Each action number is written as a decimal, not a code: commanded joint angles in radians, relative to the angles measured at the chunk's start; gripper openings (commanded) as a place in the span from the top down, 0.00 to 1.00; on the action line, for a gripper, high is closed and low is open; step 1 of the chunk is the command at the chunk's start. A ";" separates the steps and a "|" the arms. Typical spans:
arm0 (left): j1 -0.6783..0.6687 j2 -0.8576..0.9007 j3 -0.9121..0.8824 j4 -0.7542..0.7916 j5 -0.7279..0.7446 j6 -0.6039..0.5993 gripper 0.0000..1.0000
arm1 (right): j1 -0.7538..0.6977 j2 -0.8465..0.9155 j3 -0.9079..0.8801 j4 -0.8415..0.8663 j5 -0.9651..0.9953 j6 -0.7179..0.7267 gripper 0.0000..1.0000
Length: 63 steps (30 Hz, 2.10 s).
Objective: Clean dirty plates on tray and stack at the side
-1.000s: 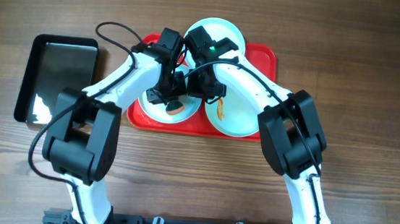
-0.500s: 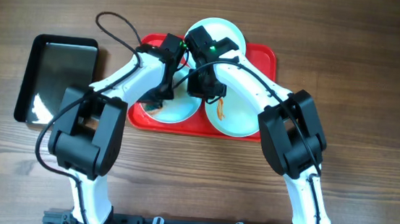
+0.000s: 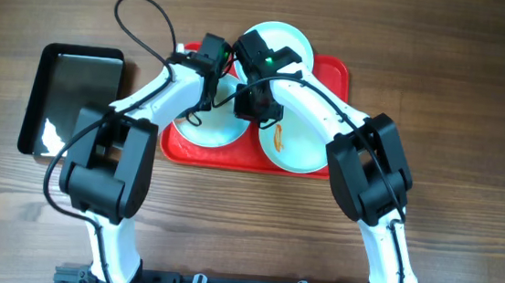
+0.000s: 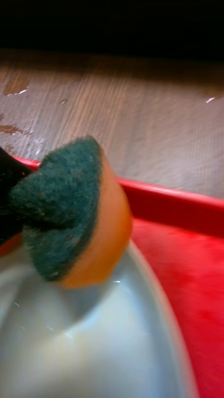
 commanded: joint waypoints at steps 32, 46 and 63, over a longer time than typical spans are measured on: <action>0.660 -0.320 0.049 -0.306 0.769 -0.045 0.96 | 0.018 0.017 0.455 -0.244 0.257 -0.117 0.96; 0.654 -0.320 0.049 -0.298 0.768 -0.044 0.96 | 0.266 0.017 0.455 -0.318 1.130 -0.396 0.96; 0.654 -0.320 0.047 -0.298 0.768 -0.044 0.96 | 0.353 0.017 0.455 -0.282 1.249 -0.364 0.96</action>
